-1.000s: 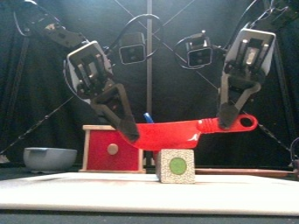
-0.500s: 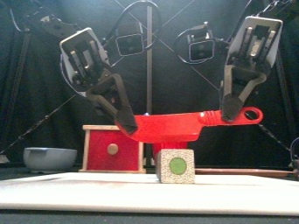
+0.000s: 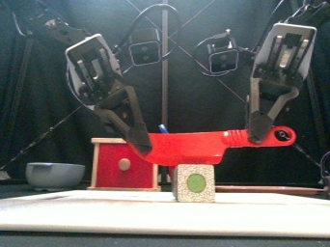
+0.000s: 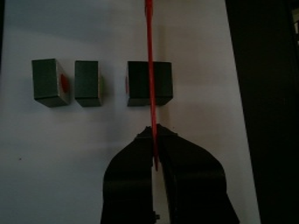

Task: Place sushi on board then cut the sushi with the knife then place the pieces on the plate
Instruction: Cut the sushi into 4 pieces

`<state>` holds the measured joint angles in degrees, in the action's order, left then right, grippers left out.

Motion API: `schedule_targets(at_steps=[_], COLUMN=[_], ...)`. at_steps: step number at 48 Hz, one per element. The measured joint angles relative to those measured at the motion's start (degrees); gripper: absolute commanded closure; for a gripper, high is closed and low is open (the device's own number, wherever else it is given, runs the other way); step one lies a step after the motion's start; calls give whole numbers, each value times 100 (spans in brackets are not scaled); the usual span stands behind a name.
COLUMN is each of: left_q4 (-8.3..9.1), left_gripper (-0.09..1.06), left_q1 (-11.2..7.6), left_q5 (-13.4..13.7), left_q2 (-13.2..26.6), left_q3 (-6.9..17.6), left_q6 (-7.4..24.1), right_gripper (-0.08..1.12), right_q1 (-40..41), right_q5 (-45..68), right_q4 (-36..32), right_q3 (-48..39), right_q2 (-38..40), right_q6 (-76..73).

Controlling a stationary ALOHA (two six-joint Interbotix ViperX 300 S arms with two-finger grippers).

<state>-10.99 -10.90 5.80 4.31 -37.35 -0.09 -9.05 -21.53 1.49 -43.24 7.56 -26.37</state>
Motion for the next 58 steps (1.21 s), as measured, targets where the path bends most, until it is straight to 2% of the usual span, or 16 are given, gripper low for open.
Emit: schedule_targets(at_steps=[16,30,51,58], left_q4=[0,-44,-334,-439], left_gripper=[61,60,60,60], left_q1=[0,0,-44,-141], left_q5=[0,-9,-18,-26], left_q2=[18,211,571,580], left_q3=[9,18,88,105], left_q6=[0,0,9,0], right_gripper=[72,72,72,72], right_q1=[-9,-26,-211,-316], right_q5=[9,18,35,35], right_q4=[26,62,264,404], right_q3=[0,0,53,79], right_q2=[-44,-220,-694,-712], right_q6=[9,0,9,0])
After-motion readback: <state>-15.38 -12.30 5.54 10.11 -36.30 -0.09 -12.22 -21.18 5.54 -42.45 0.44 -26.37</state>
